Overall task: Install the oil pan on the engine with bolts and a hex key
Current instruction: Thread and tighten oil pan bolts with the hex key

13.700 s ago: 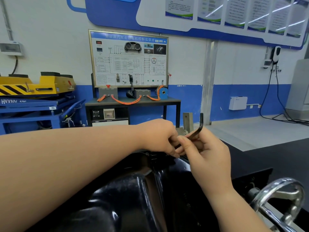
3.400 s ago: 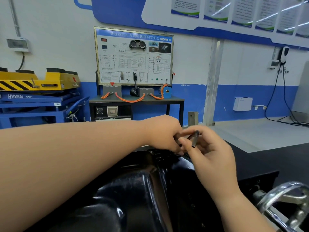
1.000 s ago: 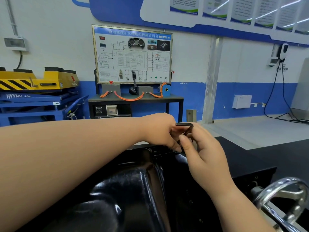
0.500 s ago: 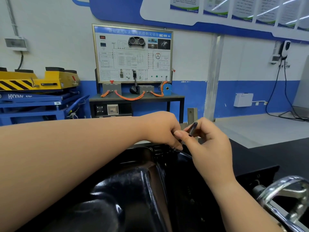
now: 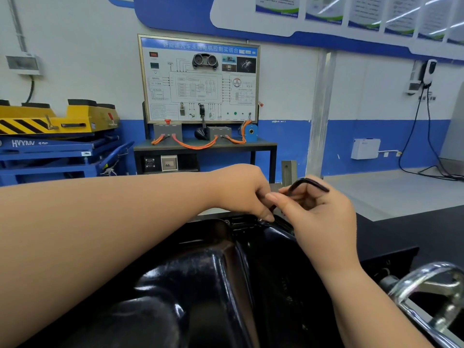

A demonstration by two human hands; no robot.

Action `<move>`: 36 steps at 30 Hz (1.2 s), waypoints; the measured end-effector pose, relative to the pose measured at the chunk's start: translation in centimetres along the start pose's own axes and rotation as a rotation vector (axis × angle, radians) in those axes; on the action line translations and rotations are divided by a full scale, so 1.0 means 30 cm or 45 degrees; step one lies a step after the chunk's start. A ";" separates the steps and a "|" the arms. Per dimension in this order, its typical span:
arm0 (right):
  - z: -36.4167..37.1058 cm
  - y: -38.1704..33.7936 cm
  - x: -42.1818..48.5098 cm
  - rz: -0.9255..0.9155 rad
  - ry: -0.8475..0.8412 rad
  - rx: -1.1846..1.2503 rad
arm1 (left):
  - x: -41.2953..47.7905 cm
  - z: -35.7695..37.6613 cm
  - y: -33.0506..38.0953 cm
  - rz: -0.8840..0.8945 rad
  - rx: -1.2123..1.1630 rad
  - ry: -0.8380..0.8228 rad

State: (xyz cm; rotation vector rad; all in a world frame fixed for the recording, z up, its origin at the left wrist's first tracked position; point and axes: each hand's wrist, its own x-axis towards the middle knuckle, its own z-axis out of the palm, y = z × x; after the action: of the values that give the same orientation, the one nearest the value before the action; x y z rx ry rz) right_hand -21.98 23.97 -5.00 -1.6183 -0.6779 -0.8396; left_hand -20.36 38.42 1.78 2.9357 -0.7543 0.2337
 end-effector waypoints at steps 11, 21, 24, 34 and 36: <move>-0.015 -0.008 -0.036 -0.095 -0.170 0.137 | -0.002 -0.006 0.009 0.006 -0.030 -0.006; 0.008 0.008 -0.015 -0.015 0.034 0.003 | -0.014 -0.012 0.033 0.021 -0.081 0.025; 0.012 0.000 -0.015 -0.011 0.011 -0.018 | -0.017 -0.015 0.049 0.039 -0.055 0.026; -0.003 -0.023 -0.033 -0.099 -0.132 0.126 | -0.017 -0.017 0.041 0.025 -0.011 0.068; -0.006 -0.018 -0.032 -0.125 -0.093 0.087 | -0.020 -0.018 0.040 0.051 -0.001 0.069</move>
State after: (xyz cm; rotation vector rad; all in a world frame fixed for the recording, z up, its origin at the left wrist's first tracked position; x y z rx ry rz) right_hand -22.99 23.91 -5.46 -1.5705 -0.8348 -0.8227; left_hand -21.54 37.74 2.29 2.9025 -0.8061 0.3144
